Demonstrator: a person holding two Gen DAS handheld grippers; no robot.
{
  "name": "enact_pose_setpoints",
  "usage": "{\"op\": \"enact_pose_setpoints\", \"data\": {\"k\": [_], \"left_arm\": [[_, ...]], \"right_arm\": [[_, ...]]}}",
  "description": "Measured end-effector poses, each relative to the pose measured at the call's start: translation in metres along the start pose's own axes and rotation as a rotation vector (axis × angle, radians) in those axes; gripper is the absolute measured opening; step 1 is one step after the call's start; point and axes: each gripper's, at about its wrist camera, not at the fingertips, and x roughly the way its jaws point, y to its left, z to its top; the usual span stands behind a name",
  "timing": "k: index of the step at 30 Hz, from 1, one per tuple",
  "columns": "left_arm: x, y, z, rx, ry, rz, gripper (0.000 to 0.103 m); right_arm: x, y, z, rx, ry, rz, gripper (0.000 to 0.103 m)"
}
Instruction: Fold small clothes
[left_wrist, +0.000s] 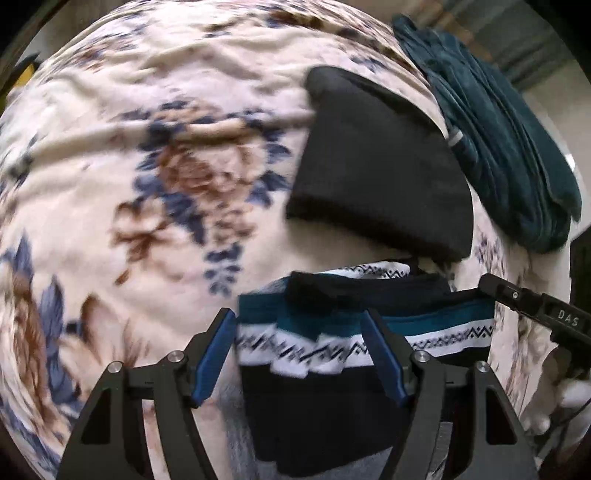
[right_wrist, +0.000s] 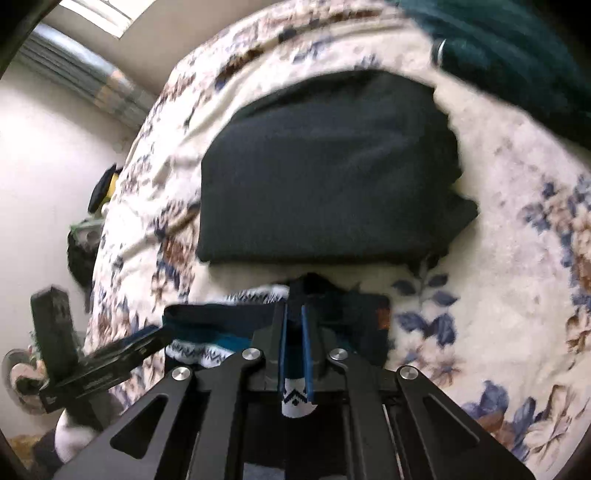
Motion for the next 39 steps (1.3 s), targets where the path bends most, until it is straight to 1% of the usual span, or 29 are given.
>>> {"op": "enact_pose_setpoints", "data": {"k": [3, 4, 5, 6, 7, 10, 12, 13, 14, 15, 16, 17, 19, 20, 21, 22, 24, 25, 26, 27, 28, 30, 31, 32, 35, 38, 39], "left_arm": [[0.015, -0.014, 0.004, 0.078, 0.033, 0.042, 0.068], [0.019, -0.018, 0.003, 0.107, 0.028, 0.063, 0.062], [0.018, -0.020, 0.003, 0.123, 0.011, 0.070, 0.039], [0.018, -0.021, 0.002, 0.138, 0.003, 0.080, 0.026], [0.017, -0.022, 0.002, 0.150, 0.000, 0.090, 0.022], [0.001, -0.019, 0.000, 0.135, -0.053, 0.077, 0.022], [-0.009, -0.019, -0.002, 0.143, -0.062, 0.075, 0.023], [-0.014, -0.019, -0.003, 0.130, -0.064, 0.060, 0.028], [-0.017, -0.019, -0.003, 0.122, -0.067, 0.070, 0.038], [-0.020, -0.021, -0.002, 0.119, -0.076, 0.072, 0.039], [-0.025, -0.023, -0.002, 0.119, -0.092, 0.053, 0.041], [-0.028, -0.026, -0.003, 0.123, -0.103, 0.054, 0.052], [-0.029, -0.033, -0.003, 0.151, -0.115, 0.069, 0.065], [-0.025, -0.038, -0.002, 0.174, -0.107, 0.080, 0.065], [-0.016, -0.041, -0.001, 0.192, -0.084, 0.110, 0.065], [-0.008, -0.042, 0.000, 0.202, -0.063, 0.124, 0.065], [0.004, -0.040, 0.000, 0.201, -0.043, 0.128, 0.065], [0.009, -0.040, 0.000, 0.207, -0.043, 0.133, 0.057], [0.010, -0.040, 0.001, 0.208, -0.051, 0.121, 0.027], [0.008, -0.039, 0.001, 0.206, -0.069, 0.127, 0.011], [0.004, -0.039, 0.001, 0.205, -0.086, 0.142, 0.010], [-0.012, -0.039, -0.002, 0.187, -0.149, 0.118, 0.010], [-0.020, -0.039, -0.004, 0.180, -0.177, 0.119, 0.010], [-0.030, -0.039, -0.007, 0.165, -0.192, 0.104, 0.010], [-0.052, -0.034, -0.014, 0.113, -0.217, 0.055, 0.010], [-0.061, -0.026, -0.016, 0.081, -0.230, 0.040, 0.010], [-0.058, -0.024, -0.013, 0.078, -0.225, 0.051, 0.010]], "right_arm": [[0.000, 0.000, -0.002, -0.001, -0.013, -0.003, 0.008], [-0.001, 0.000, -0.003, -0.004, -0.019, -0.012, 0.008], [-0.001, -0.001, -0.004, -0.002, -0.026, -0.017, 0.008], [-0.001, -0.003, -0.005, 0.009, -0.027, -0.016, 0.008], [-0.001, -0.005, -0.005, 0.019, -0.029, -0.014, 0.008], [-0.005, -0.007, -0.005, 0.029, -0.046, -0.020, 0.008], [-0.010, -0.007, -0.006, 0.025, -0.056, -0.019, 0.008], [-0.012, -0.007, -0.006, 0.023, -0.060, -0.016, 0.008], [-0.014, -0.006, -0.007, 0.020, -0.063, -0.016, 0.008], [-0.014, -0.005, -0.008, 0.017, -0.065, -0.016, 0.008], [-0.014, -0.005, -0.008, 0.013, -0.066, -0.015, 0.008], [-0.014, -0.005, -0.009, 0.018, -0.064, -0.014, 0.008], [-0.013, -0.006, -0.009, 0.031, -0.060, -0.012, 0.008], [-0.012, -0.006, -0.009, 0.036, -0.059, -0.014, 0.008], [-0.011, -0.006, -0.009, 0.040, -0.056, -0.015, 0.008], [-0.011, -0.007, -0.009, 0.048, -0.054, -0.013, 0.008], [-0.010, -0.007, -0.009, 0.056, -0.053, -0.009, 0.008], [-0.010, -0.007, -0.009, 0.060, -0.054, -0.009, 0.008], [-0.011, -0.007, -0.009, 0.060, -0.055, -0.009, 0.008], [-0.011, -0.006, -0.009, 0.057, -0.057, -0.009, 0.008], [-0.012, -0.005, -0.010, 0.053, -0.060, -0.012, 0.008], [-0.015, -0.005, -0.012, 0.047, -0.069, -0.016, 0.008], [-0.018, -0.006, -0.013, 0.048, -0.076, -0.018, 0.008], [-0.020, -0.007, -0.014, 0.051, -0.083, -0.019, 0.008], [-0.028, -0.008, -0.016, 0.062, -0.105, -0.012, 0.008], [-0.033, -0.005, -0.015, 0.061, -0.118, 0.000, 0.008], [-0.032, -0.002, -0.013, 0.058, -0.119, -0.001, 0.008]]}}
